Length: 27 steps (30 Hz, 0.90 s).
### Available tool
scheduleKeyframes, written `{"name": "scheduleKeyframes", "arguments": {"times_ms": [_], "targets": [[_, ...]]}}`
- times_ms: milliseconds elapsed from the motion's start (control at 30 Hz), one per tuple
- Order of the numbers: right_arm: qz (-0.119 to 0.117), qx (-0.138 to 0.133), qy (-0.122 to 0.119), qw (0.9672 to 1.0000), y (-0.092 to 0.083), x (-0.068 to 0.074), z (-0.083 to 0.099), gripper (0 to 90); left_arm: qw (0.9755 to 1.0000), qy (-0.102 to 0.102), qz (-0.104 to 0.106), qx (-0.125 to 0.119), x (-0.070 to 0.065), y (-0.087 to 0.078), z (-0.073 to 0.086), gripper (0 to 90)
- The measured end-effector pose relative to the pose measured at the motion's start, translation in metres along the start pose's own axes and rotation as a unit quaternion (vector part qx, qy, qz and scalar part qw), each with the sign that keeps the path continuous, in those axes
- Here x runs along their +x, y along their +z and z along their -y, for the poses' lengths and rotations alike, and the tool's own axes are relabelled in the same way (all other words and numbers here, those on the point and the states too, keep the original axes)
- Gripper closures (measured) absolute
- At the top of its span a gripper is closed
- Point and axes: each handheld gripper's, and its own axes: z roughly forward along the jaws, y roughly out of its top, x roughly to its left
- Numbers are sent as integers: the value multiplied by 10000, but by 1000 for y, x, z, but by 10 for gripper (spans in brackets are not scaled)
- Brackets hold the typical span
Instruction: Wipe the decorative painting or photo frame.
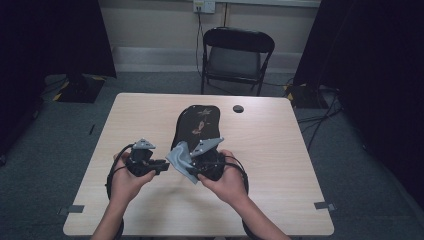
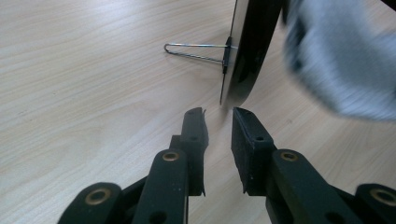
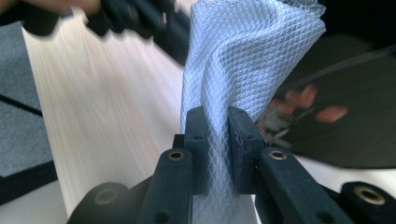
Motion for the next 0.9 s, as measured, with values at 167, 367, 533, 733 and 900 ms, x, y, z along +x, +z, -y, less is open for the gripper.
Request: {"name": "scheduleKeyframes", "arguments": {"times_ms": [167, 367, 533, 733, 900], "targets": [[-114, 242, 87, 9996, 20, -3, 20, 798, 10000, -15, 21, 11, 1, 0, 0, 745], [-156, 552, 228, 9981, 38, -12, 39, 798, 10000, 0, 20, 25, 1, 2, 0, 746], [-134, 778, 470, 9958, 51, -25, 56, 799, 10000, -1, 11, 37, 1, 2, 0, 746], [-4, 953, 767, 9925, 56, -47, 74, 798, 10000, -3, 37, 55, 3, 3, 0, 744], [84, 944, 995, 9905, 52, -65, 79, 798, 10000, -30, 30, 50, 3, 4, 1, 740]]}}
